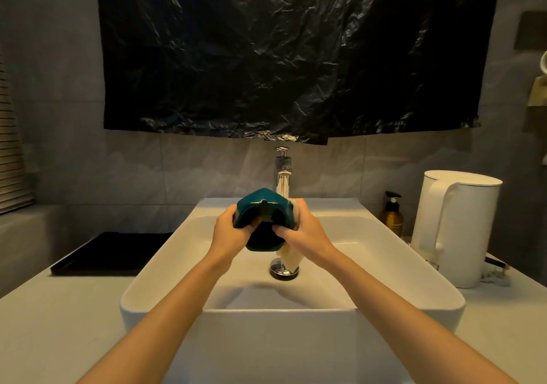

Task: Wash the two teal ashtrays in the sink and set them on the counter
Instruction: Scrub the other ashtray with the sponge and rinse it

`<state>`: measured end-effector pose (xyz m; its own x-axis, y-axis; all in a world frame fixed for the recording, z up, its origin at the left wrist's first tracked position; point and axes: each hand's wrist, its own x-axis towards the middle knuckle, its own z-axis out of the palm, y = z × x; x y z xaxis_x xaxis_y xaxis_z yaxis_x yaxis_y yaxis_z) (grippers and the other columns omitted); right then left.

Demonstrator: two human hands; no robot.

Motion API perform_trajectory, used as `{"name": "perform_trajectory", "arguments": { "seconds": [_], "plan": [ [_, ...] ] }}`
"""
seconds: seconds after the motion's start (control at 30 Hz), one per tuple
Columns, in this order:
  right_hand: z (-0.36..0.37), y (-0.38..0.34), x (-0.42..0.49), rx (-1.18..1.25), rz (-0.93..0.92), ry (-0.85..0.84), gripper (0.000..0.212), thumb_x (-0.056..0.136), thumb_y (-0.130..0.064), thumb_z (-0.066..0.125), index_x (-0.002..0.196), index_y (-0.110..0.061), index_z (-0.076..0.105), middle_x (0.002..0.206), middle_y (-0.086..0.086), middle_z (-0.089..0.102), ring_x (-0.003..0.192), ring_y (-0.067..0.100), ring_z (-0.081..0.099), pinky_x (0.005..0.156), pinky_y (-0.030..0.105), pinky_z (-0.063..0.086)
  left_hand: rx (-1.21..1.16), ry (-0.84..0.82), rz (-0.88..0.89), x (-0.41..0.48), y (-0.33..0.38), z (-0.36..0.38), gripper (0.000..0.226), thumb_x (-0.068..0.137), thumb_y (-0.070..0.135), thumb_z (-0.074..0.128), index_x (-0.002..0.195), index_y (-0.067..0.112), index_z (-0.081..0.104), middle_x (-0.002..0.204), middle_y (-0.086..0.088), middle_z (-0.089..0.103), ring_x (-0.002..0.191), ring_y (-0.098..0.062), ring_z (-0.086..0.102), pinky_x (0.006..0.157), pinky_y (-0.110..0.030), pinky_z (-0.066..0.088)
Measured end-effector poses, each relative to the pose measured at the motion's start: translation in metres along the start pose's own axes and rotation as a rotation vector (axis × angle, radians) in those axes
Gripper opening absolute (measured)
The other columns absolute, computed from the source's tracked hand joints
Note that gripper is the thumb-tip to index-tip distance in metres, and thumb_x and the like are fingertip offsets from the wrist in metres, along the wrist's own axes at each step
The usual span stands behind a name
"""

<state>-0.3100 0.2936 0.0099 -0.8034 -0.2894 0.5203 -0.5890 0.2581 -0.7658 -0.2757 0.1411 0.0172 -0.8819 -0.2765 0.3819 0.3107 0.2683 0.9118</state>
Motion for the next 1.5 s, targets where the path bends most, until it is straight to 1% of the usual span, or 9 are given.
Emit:
{"name": "perform_trajectory", "arguments": {
  "seconds": [0.37, 0.47, 0.57, 0.7, 0.83, 1.1, 1.27, 1.37, 1.5],
  "plan": [
    [-0.005, 0.008, 0.005, -0.189, 0.209, 0.320, 0.017, 0.088, -0.032, 0.051, 0.097, -0.019, 0.057, 0.091, 0.002, 0.063, 0.086, 0.022, 0.058, 0.077, 0.041, 0.056, 0.082, -0.224, -0.130, -0.001, -0.002, 0.019, 0.044, 0.092, 0.034, 0.058, 0.131, 0.019, 0.044, 0.126, -0.005, 0.058, 0.108, -0.020, 0.056, 0.079, -0.030, 0.051],
    [-0.012, 0.007, 0.006, -0.240, 0.276, 0.400, 0.020, 0.087, -0.033, 0.050, 0.094, -0.016, 0.056, 0.091, 0.006, 0.063, 0.085, 0.025, 0.057, 0.073, 0.041, 0.053, 0.242, -0.026, -0.050, -0.002, 0.000, 0.022, 0.071, 0.083, 0.041, 0.067, 0.139, 0.017, 0.033, 0.129, -0.006, 0.050, 0.113, -0.021, 0.052, 0.085, -0.031, 0.047],
    [-0.017, 0.004, 0.003, -0.380, 0.192, 0.488, 0.019, 0.087, -0.033, 0.054, 0.094, -0.015, 0.053, 0.086, 0.002, 0.060, 0.080, 0.023, 0.057, 0.066, 0.035, 0.049, 0.331, 0.199, 0.214, -0.007, 0.007, 0.017, 0.036, 0.084, 0.037, 0.067, 0.111, 0.017, 0.053, 0.110, -0.005, 0.057, 0.093, -0.014, 0.055, 0.072, -0.020, 0.047],
    [-0.013, 0.003, -0.001, -0.584, -0.058, 0.569, 0.026, 0.082, -0.034, 0.063, 0.097, -0.015, 0.051, 0.086, 0.002, 0.063, 0.073, 0.022, 0.059, 0.061, 0.033, 0.053, -0.158, -0.201, -0.181, -0.017, 0.030, 0.025, 0.031, 0.095, 0.032, 0.052, 0.113, 0.009, 0.062, 0.111, -0.008, 0.066, 0.097, -0.016, 0.062, 0.076, -0.022, 0.052],
    [-0.016, 0.004, -0.003, -0.630, -0.276, 0.647, 0.035, 0.071, -0.028, 0.076, 0.095, -0.011, 0.056, 0.082, 0.004, 0.064, 0.066, 0.024, 0.061, 0.051, 0.023, 0.043, -0.875, -0.220, -0.542, -0.020, 0.049, 0.030, 0.034, 0.095, 0.028, 0.051, 0.112, -0.001, 0.057, 0.115, -0.013, 0.063, 0.113, -0.024, 0.056, 0.099, -0.035, 0.043],
    [-0.010, 0.012, -0.004, -0.666, -0.405, 0.379, 0.055, 0.063, -0.030, 0.083, 0.105, -0.008, 0.054, 0.093, 0.007, 0.059, 0.077, 0.024, 0.058, 0.053, 0.029, 0.052, -0.916, -0.065, -0.588, -0.016, 0.052, 0.026, 0.012, 0.095, 0.013, 0.052, 0.094, 0.001, 0.054, 0.112, -0.018, 0.062, 0.118, -0.029, 0.055, 0.090, -0.036, 0.044],
    [-0.007, 0.008, -0.005, -0.419, -0.308, 0.053, 0.077, 0.079, -0.050, 0.069, 0.137, -0.020, 0.029, 0.121, -0.002, 0.044, 0.106, 0.013, 0.045, 0.084, 0.026, 0.049, -0.823, -0.039, -0.534, -0.003, 0.035, 0.010, 0.035, 0.094, 0.011, 0.053, 0.126, -0.002, 0.047, 0.099, -0.016, 0.061, 0.095, -0.026, 0.061, 0.076, -0.037, 0.050],
    [-0.001, 0.004, -0.003, -0.150, -0.112, 0.058, 0.050, 0.092, -0.049, 0.046, 0.131, -0.031, 0.020, 0.122, 0.000, 0.037, 0.115, 0.017, 0.039, 0.090, 0.030, 0.043, -0.723, 0.000, -0.509, -0.001, 0.022, 0.004, 0.042, 0.093, 0.009, 0.054, 0.132, 0.001, 0.041, 0.121, -0.019, 0.055, 0.102, -0.029, 0.055, 0.083, -0.039, 0.048],
    [-0.001, 0.004, 0.003, -0.111, -0.073, 0.121, 0.020, 0.101, -0.028, 0.041, 0.112, -0.031, 0.025, 0.118, 0.000, 0.039, 0.106, 0.019, 0.048, 0.087, 0.037, 0.050, -0.605, 0.021, -0.494, -0.001, 0.012, -0.002, 0.041, 0.093, 0.012, 0.056, 0.130, 0.003, 0.043, 0.113, -0.015, 0.057, 0.104, -0.028, 0.055, 0.083, -0.039, 0.047]
  ]
}}
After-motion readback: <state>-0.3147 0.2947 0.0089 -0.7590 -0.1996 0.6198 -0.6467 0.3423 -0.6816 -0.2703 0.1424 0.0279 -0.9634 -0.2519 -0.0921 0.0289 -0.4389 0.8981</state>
